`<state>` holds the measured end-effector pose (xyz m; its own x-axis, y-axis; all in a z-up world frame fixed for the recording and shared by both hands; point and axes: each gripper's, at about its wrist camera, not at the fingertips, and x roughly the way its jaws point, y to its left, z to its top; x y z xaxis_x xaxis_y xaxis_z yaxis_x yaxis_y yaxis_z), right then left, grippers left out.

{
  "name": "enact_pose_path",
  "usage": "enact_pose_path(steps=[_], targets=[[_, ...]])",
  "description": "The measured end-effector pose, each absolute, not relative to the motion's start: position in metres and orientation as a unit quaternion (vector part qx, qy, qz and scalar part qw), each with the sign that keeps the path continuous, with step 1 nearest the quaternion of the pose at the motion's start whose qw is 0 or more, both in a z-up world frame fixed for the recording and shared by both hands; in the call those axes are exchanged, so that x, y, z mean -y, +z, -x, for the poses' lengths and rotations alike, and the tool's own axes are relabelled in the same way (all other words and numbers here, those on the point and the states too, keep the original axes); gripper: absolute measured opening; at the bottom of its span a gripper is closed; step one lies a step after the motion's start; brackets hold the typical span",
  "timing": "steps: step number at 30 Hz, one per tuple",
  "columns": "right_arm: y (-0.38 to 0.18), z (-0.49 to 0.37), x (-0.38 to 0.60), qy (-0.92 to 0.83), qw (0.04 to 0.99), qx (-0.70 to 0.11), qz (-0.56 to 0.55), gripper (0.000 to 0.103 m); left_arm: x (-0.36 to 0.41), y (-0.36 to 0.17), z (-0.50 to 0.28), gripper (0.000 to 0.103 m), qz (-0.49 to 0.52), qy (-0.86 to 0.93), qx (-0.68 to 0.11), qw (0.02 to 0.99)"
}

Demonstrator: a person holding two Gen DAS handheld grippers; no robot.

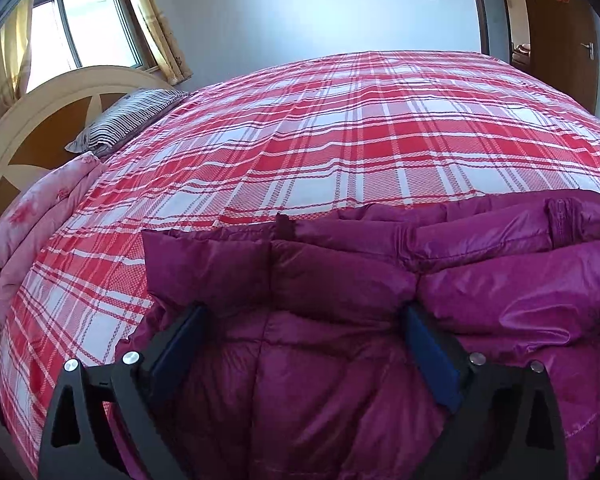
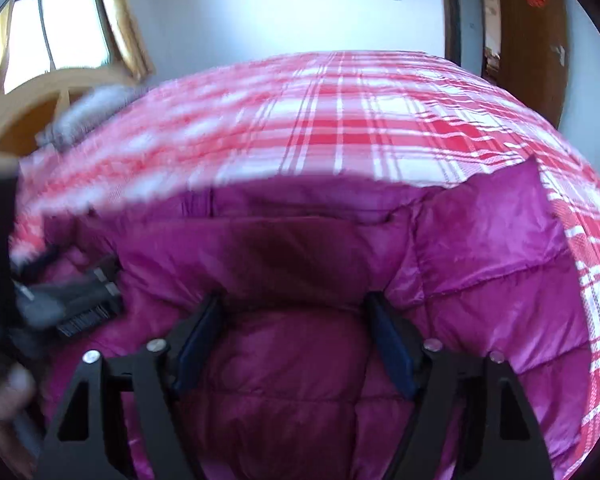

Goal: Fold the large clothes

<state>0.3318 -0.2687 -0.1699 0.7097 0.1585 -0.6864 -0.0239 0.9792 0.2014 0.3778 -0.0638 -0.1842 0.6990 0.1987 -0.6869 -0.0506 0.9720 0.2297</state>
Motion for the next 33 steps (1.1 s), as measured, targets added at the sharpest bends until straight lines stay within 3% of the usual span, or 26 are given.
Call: enact_pose_path(steps=[4,16,33], targets=[[-0.147,-0.326,0.306,-0.005,0.935,-0.335,-0.119,0.075,0.062,-0.184,-0.378,0.100,-0.095,0.069,-0.383,0.916],[-0.185,-0.350,0.322,-0.061,0.905,-0.412,-0.086,0.074,0.064,-0.187,-0.381,0.102,-0.102,0.074,-0.392,0.911],[-0.192,-0.357,0.313,-0.102,0.899,-0.426,-0.030,0.078,0.066,-0.188,-0.381,0.102,-0.110,0.080,-0.387,0.912]])
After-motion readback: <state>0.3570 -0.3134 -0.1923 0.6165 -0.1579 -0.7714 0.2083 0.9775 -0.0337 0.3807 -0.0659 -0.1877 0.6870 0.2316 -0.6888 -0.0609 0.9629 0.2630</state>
